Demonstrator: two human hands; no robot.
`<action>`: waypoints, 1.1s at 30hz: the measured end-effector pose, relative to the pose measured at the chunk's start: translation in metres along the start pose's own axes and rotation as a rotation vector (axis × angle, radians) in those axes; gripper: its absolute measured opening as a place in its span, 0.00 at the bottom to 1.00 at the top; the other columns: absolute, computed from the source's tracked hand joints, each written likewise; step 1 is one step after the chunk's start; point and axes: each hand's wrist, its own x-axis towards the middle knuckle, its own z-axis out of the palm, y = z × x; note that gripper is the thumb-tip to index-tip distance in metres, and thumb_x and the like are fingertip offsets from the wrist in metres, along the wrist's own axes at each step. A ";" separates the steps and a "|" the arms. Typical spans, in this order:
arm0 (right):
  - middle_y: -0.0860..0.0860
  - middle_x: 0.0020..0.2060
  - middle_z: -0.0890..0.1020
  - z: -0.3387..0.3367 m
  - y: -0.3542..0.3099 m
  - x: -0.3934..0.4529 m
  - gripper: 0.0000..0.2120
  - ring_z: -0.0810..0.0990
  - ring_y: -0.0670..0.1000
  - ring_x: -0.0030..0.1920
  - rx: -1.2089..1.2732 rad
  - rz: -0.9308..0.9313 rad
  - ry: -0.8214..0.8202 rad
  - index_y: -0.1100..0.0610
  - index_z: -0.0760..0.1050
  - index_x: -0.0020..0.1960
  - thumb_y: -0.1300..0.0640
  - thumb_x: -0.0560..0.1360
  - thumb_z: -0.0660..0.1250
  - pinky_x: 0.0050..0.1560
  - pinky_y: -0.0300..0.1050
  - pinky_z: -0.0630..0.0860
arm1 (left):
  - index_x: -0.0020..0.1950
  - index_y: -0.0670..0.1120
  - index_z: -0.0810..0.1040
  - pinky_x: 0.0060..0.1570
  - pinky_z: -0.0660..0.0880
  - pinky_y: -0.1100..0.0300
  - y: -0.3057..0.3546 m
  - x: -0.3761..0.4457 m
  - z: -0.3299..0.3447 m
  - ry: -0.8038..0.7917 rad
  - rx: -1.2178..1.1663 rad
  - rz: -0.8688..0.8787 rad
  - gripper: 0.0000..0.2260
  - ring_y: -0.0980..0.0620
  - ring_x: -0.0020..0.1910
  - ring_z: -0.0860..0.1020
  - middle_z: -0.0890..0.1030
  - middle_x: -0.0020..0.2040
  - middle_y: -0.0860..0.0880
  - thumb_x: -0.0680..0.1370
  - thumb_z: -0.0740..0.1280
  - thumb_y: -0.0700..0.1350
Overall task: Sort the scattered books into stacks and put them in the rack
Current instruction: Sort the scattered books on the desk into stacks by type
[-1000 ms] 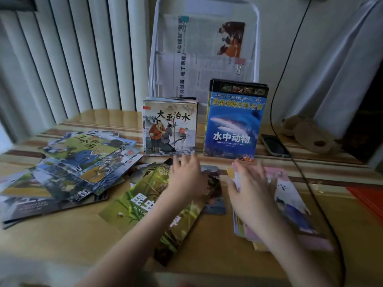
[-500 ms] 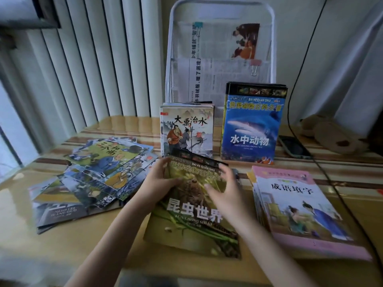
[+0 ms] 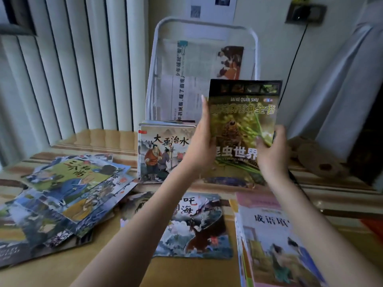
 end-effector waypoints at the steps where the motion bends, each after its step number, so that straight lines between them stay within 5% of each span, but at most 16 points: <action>1: 0.57 0.47 0.74 0.006 0.011 0.006 0.14 0.75 0.57 0.47 -0.078 0.017 -0.019 0.64 0.67 0.59 0.59 0.77 0.65 0.40 0.45 0.66 | 0.75 0.43 0.30 0.75 0.49 0.61 -0.012 0.007 0.013 -0.022 0.035 -0.058 0.43 0.59 0.76 0.42 0.37 0.77 0.46 0.70 0.54 0.23; 4: 0.63 0.68 0.65 0.034 0.063 -0.004 0.29 0.65 0.64 0.68 -0.563 0.112 -0.250 0.62 0.56 0.73 0.49 0.78 0.61 0.62 0.58 0.67 | 0.73 0.45 0.26 0.74 0.51 0.44 -0.053 0.002 0.053 -0.114 0.256 -0.345 0.45 0.45 0.77 0.43 0.36 0.77 0.44 0.72 0.56 0.26; 7: 0.62 0.71 0.65 0.064 0.102 -0.016 0.37 0.68 0.63 0.67 -0.587 0.340 -0.475 0.62 0.37 0.76 0.45 0.80 0.53 0.62 0.57 0.68 | 0.72 0.46 0.24 0.70 0.61 0.48 -0.080 -0.029 0.082 -0.121 0.243 -0.382 0.40 0.42 0.75 0.54 0.39 0.78 0.43 0.77 0.56 0.33; 10: 0.61 0.60 0.77 0.070 0.107 -0.009 0.34 0.78 0.62 0.55 -0.650 0.333 -0.466 0.64 0.42 0.76 0.46 0.80 0.53 0.54 0.55 0.74 | 0.69 0.51 0.24 0.63 0.69 0.49 -0.096 -0.036 0.088 -0.098 0.231 -0.308 0.35 0.40 0.74 0.58 0.40 0.78 0.44 0.81 0.53 0.41; 15: 0.58 0.49 0.82 0.062 0.108 -0.007 0.25 0.81 0.59 0.46 -0.641 0.229 -0.337 0.62 0.56 0.68 0.46 0.80 0.56 0.38 0.48 0.73 | 0.68 0.51 0.23 0.70 0.47 0.60 -0.111 -0.027 0.088 -0.160 0.289 -0.139 0.51 0.56 0.73 0.33 0.25 0.70 0.54 0.73 0.69 0.45; 17: 0.58 0.47 0.82 0.061 0.106 -0.006 0.22 0.82 0.59 0.43 -0.613 0.207 -0.263 0.61 0.57 0.65 0.47 0.80 0.57 0.36 0.48 0.72 | 0.68 0.49 0.22 0.72 0.45 0.61 -0.115 -0.026 0.087 -0.175 0.350 -0.111 0.53 0.55 0.72 0.32 0.23 0.69 0.54 0.70 0.69 0.40; 22: 0.60 0.57 0.75 0.058 0.099 -0.009 0.29 0.78 0.61 0.51 -0.649 0.169 -0.192 0.60 0.54 0.70 0.47 0.77 0.62 0.41 0.54 0.77 | 0.70 0.50 0.23 0.67 0.65 0.55 -0.110 -0.031 0.093 -0.137 0.468 -0.149 0.51 0.46 0.76 0.39 0.25 0.72 0.50 0.69 0.63 0.31; 25: 0.62 0.57 0.73 0.053 0.090 -0.008 0.28 0.75 0.62 0.54 -0.739 0.043 -0.064 0.59 0.61 0.66 0.48 0.73 0.68 0.44 0.53 0.73 | 0.72 0.52 0.25 0.66 0.66 0.54 -0.105 -0.034 0.096 -0.136 0.518 -0.128 0.51 0.46 0.75 0.35 0.23 0.71 0.49 0.68 0.60 0.27; 29: 0.52 0.39 0.80 0.053 0.077 -0.013 0.09 0.78 0.56 0.44 -0.558 -0.292 -0.033 0.55 0.71 0.44 0.51 0.74 0.68 0.44 0.50 0.68 | 0.77 0.49 0.36 0.64 0.69 0.53 -0.084 -0.039 0.082 -0.185 0.559 -0.122 0.42 0.44 0.77 0.45 0.36 0.77 0.45 0.73 0.61 0.32; 31: 0.48 0.30 0.79 0.054 0.066 -0.019 0.10 0.77 0.54 0.36 -0.509 -0.401 -0.179 0.52 0.75 0.38 0.49 0.76 0.64 0.45 0.48 0.66 | 0.78 0.46 0.52 0.61 0.71 0.54 -0.067 -0.043 0.064 -0.212 0.617 -0.163 0.30 0.46 0.75 0.58 0.55 0.78 0.45 0.77 0.59 0.35; 33: 0.47 0.28 0.77 0.053 0.052 -0.027 0.18 0.75 0.51 0.33 -0.484 -0.414 -0.422 0.51 0.78 0.37 0.45 0.79 0.58 0.50 0.47 0.68 | 0.69 0.48 0.70 0.47 0.74 0.57 -0.056 -0.054 0.039 -0.214 0.695 -0.239 0.18 0.49 0.59 0.75 0.74 0.65 0.47 0.80 0.56 0.39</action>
